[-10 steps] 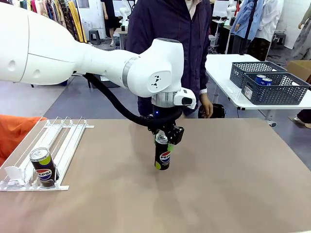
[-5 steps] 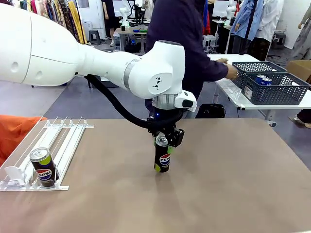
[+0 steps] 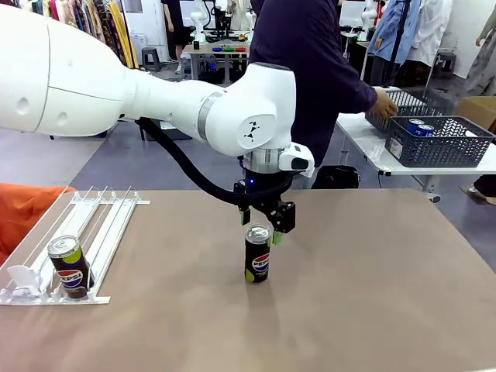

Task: Retrieve and store the cans from the dispenser.
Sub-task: Pick up one can from the Automatic Can Dispenser and place it in the middle of the table.

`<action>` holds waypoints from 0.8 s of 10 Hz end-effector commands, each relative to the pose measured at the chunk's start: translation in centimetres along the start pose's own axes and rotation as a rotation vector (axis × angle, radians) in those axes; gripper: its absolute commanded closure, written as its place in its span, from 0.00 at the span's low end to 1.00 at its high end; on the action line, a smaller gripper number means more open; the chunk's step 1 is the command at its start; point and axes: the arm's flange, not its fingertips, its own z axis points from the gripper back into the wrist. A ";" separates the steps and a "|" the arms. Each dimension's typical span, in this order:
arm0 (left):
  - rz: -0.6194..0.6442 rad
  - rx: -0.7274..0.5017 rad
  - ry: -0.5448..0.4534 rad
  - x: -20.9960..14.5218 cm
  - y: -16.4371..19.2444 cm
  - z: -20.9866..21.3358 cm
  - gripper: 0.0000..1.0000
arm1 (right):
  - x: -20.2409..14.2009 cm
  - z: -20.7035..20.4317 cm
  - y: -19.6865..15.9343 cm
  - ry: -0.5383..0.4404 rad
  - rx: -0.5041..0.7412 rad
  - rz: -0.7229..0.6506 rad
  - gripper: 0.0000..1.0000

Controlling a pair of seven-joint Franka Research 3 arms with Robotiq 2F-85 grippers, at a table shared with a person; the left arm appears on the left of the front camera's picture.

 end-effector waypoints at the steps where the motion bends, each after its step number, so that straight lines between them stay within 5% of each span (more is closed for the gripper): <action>1: 0.006 -0.020 -0.053 -1.2 0.4 2.5 0.00 | 0.4 -0.1 0.2 -0.023 0.022 0.021 0.00; 4: 0.037 -0.127 -0.128 -6.7 1.8 10.6 0.00 | 0.4 -0.1 0.2 -0.023 0.022 0.021 0.00; 8: 0.140 -0.488 -0.323 -22.0 13.3 17.8 0.00 | 0.4 -0.1 0.2 -0.023 0.022 0.021 0.00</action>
